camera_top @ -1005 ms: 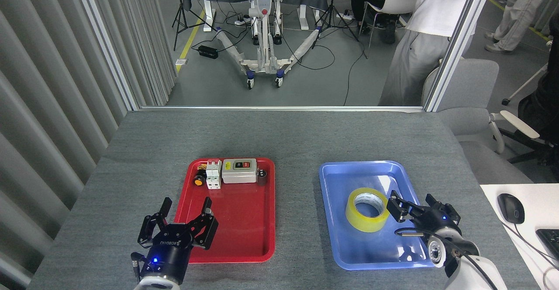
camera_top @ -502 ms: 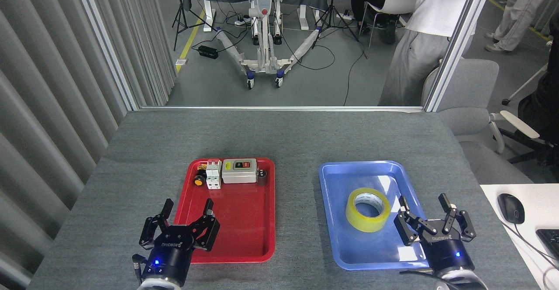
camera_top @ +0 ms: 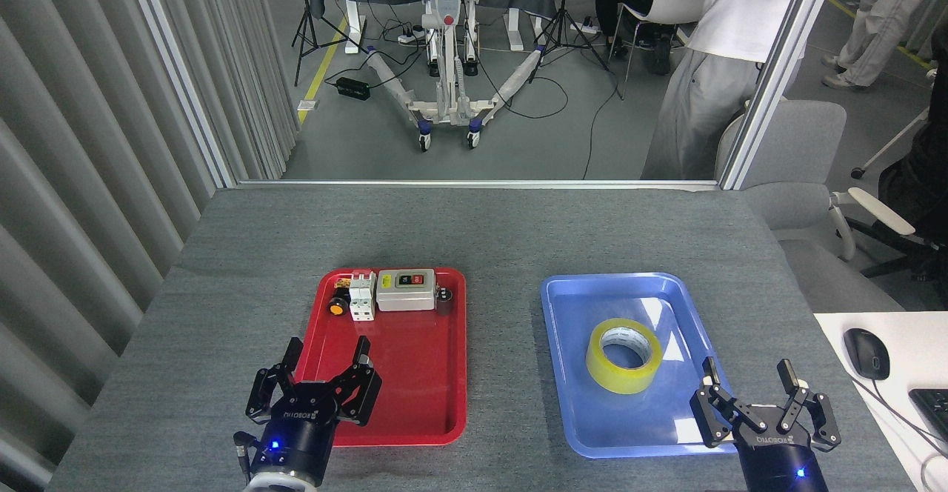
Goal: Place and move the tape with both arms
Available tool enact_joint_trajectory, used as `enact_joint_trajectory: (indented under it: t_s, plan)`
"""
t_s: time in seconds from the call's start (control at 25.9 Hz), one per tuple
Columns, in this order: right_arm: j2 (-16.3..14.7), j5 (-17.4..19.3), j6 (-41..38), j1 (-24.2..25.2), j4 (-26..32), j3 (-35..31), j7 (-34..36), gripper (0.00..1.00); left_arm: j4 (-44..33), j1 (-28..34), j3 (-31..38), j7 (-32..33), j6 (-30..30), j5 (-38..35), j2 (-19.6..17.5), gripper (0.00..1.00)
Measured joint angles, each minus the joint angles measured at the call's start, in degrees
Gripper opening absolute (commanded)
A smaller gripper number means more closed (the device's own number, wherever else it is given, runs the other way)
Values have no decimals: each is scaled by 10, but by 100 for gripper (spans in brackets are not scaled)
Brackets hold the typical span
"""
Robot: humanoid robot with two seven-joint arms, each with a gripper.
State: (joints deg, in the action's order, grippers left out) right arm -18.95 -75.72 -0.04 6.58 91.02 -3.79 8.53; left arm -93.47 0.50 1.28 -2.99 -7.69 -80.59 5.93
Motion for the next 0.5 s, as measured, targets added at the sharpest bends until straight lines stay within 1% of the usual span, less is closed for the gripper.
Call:
enact_joint_trajectory:
  t_s: [0.15, 0.5]
  plan:
    - [0, 1, 19, 16, 22, 0, -23, 100, 0, -3, 0, 0, 0, 0, 4, 99]
    - [-1, 2, 18, 26, 30, 2, -31, 100, 1, -9, -1, 0, 0, 1, 8, 99]
